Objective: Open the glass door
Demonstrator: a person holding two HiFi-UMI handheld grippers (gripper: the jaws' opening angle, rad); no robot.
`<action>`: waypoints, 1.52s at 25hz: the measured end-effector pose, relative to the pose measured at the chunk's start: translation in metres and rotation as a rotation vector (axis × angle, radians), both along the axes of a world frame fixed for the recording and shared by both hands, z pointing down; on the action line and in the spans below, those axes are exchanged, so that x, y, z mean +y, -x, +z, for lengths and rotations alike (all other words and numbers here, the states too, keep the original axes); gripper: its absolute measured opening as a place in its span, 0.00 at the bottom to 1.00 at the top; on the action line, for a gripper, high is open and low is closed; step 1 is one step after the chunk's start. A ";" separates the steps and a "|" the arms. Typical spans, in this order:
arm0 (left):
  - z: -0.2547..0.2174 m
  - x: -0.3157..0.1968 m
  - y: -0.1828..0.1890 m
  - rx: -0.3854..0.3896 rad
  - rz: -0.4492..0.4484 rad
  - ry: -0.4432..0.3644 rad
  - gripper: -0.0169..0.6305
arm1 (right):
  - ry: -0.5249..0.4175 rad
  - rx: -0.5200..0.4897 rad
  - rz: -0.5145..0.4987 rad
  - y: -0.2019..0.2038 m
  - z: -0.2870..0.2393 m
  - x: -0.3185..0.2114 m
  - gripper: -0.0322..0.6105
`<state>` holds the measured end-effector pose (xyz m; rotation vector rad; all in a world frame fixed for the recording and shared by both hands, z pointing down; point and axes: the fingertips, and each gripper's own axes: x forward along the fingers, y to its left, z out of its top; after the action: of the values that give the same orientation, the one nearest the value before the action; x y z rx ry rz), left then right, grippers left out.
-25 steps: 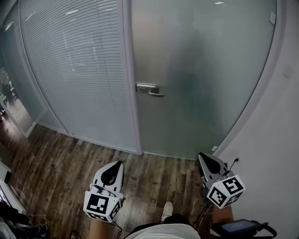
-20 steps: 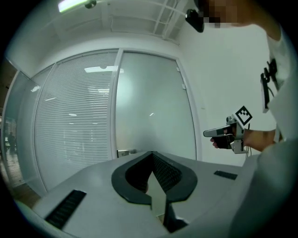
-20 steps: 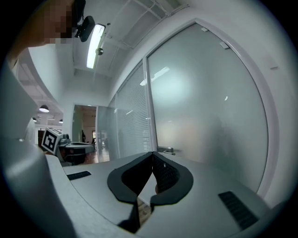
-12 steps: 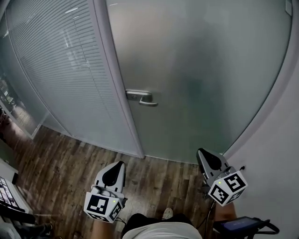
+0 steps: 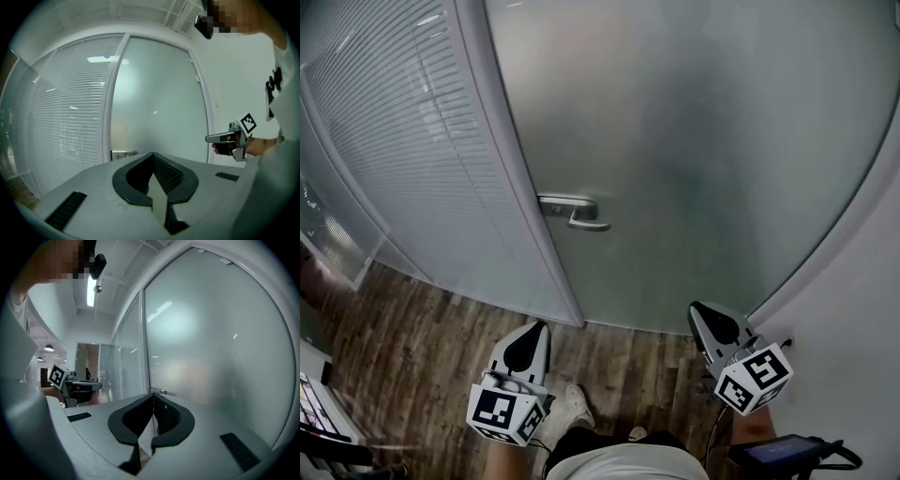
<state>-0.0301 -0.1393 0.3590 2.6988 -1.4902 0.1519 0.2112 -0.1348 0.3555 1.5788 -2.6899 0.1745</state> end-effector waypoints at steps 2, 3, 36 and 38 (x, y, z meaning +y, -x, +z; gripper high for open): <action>0.002 -0.020 0.000 0.015 0.020 -0.007 0.03 | -0.002 0.008 0.016 0.001 -0.001 -0.015 0.05; 0.001 -0.030 0.002 0.021 0.032 -0.010 0.03 | -0.004 0.009 0.025 0.003 -0.004 -0.023 0.05; 0.013 -0.202 0.046 0.029 0.075 0.100 0.03 | 0.195 0.250 -0.104 0.092 0.040 -0.228 0.24; 0.019 -0.207 0.042 0.023 0.058 0.110 0.03 | 0.215 0.292 -0.137 0.093 0.054 -0.240 0.27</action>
<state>-0.0723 -0.3465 0.3775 2.6495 -1.3560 0.1989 0.1185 -0.3752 0.4096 1.2480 -2.4491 0.2049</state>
